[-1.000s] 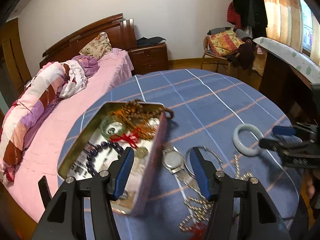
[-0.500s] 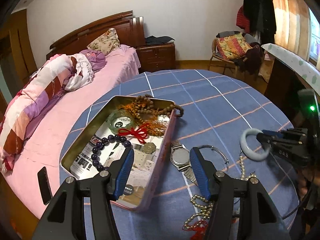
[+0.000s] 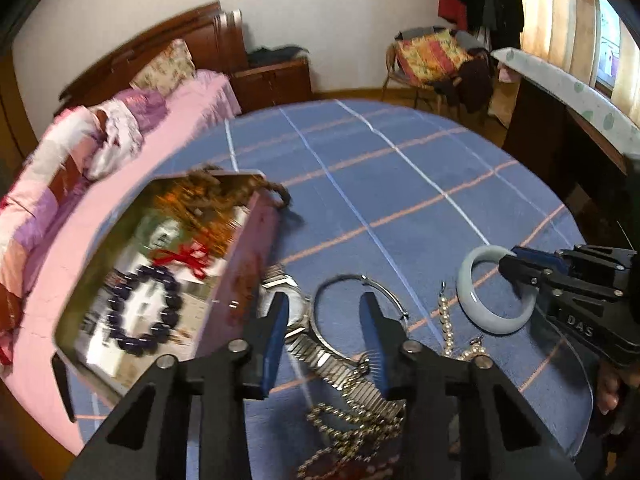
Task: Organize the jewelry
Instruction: 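Grasp the white bangle on the cloth with the right tool, then carry the white bangle toward the tin with the right tool while the left tool grasps the silver wire bangle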
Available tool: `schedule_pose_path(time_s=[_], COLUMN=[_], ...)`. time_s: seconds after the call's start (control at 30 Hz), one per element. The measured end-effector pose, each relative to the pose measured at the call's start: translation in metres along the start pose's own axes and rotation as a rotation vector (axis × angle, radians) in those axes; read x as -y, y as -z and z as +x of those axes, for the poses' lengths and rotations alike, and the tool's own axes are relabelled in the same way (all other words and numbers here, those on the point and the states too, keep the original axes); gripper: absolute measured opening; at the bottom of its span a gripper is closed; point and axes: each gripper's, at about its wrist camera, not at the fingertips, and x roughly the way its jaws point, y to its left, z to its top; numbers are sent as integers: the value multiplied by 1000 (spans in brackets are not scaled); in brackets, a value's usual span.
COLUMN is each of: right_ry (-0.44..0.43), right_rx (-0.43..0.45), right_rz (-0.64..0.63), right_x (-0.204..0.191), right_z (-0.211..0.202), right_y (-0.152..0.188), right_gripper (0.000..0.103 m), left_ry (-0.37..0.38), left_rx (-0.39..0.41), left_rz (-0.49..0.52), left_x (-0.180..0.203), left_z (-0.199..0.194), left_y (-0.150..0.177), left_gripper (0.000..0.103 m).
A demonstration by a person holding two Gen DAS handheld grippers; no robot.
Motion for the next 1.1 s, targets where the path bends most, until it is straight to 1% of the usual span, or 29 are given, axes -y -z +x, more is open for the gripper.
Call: schedule_pose_path(time_s=[0.03,0.13,0.23,0.27,0.3,0.33,0.37,0.43,0.5,0.67,0.73,1.1], right_ry=[-1,-8,-9,-10,-10,-10,-10,-11,-13,-28,-31,-43], right_rx=[3,5,7,7,7,7,8,8,12,35,52,113], right_rz=[1,7,7,7,7,7,7,9,13,17,16,-13], right_x=[0,1,2,2,2,2,1,1,1,0,0,-16], right_z=[0,0,0,0,0,0,0,0,-1,-7,-13,-36], right_y=[0,0,1,1,1,1,0,0,1,0,-3,-16], right_gripper=[15,15,15,15,15,15,15,15,15,14,15,15], left_ry=[-3,0,-17,-22,-27,-22,-19,-21,-6,-18,-14,-12], left_rx=[-14,-68,-79,-76,-75,-75,-74,-66,-51,36,59,152], left_rz=[4,-6,-2,2,15,28,37,50,39,38,38,-16], left_x=[2,4,7,8,10,12,15,18,17,12,10,-18], left_z=[5,19,25,25,25,25,26,24,20,-7,-16,-57], left_y=[0,2,4,5,6,6,6,6,6,-3,-7,-26], left_gripper=[28,26,24,20,13,3,2,2,2,2,2,2])
